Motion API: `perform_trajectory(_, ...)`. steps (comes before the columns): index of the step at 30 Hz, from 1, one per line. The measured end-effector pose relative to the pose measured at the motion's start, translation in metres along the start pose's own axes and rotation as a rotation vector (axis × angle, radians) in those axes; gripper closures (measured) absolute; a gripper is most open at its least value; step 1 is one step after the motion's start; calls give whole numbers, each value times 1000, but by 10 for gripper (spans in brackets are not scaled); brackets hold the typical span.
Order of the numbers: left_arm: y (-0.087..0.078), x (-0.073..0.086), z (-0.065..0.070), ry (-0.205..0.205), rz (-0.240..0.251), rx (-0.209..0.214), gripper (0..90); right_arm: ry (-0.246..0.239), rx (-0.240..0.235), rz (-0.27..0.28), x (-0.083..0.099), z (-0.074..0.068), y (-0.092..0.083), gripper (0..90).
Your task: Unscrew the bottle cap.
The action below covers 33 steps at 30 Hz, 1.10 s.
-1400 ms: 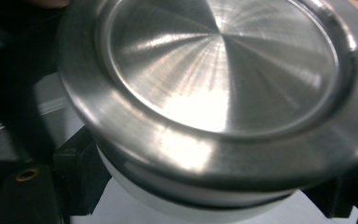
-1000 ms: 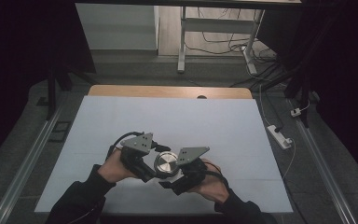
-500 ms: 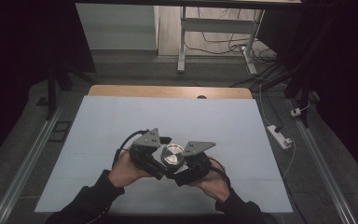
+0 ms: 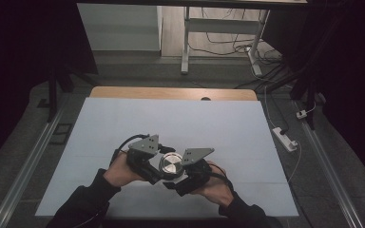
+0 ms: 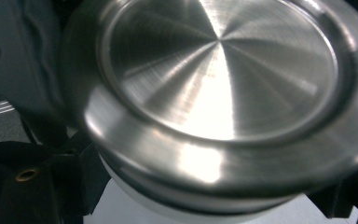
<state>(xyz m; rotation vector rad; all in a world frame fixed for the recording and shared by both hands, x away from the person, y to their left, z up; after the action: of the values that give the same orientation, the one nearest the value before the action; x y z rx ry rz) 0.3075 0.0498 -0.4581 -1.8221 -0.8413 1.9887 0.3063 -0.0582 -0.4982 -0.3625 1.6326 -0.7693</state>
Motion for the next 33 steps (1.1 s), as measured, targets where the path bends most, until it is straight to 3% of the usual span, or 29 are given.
perform_trajectory(6,13,-7,3,-62,14,-199,210,71,56,0,3,13,-2,150)
perform_trajectory(9,14,-9,3,-86,28,-241,210,95,81,8,3,16,-3,150)
perform_trajectory(27,13,-14,3,-180,108,-309,212,125,139,48,-1,19,-7,150)
perform_trajectory(30,13,-14,3,-183,99,-290,210,125,146,46,-1,19,-6,150)
perform_trajectory(32,13,-14,1,-178,71,-259,204,127,138,41,0,18,-6,150)
perform_trajectory(33,11,-14,1,-176,82,-240,203,123,137,41,0,18,-6,150)
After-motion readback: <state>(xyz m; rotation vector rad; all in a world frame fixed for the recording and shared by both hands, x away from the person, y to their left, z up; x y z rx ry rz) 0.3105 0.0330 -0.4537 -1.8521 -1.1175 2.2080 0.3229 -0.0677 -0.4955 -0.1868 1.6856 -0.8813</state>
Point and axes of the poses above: each handheld gripper's, and its own axes: y roughly forward along the jaws, x roughly out of its underside, z roughly to its right, the point moved 6 cm from there along y, roughly forward along the jaws, and after that the axes turned 5 degrees about -z, right-handed, at the moved point
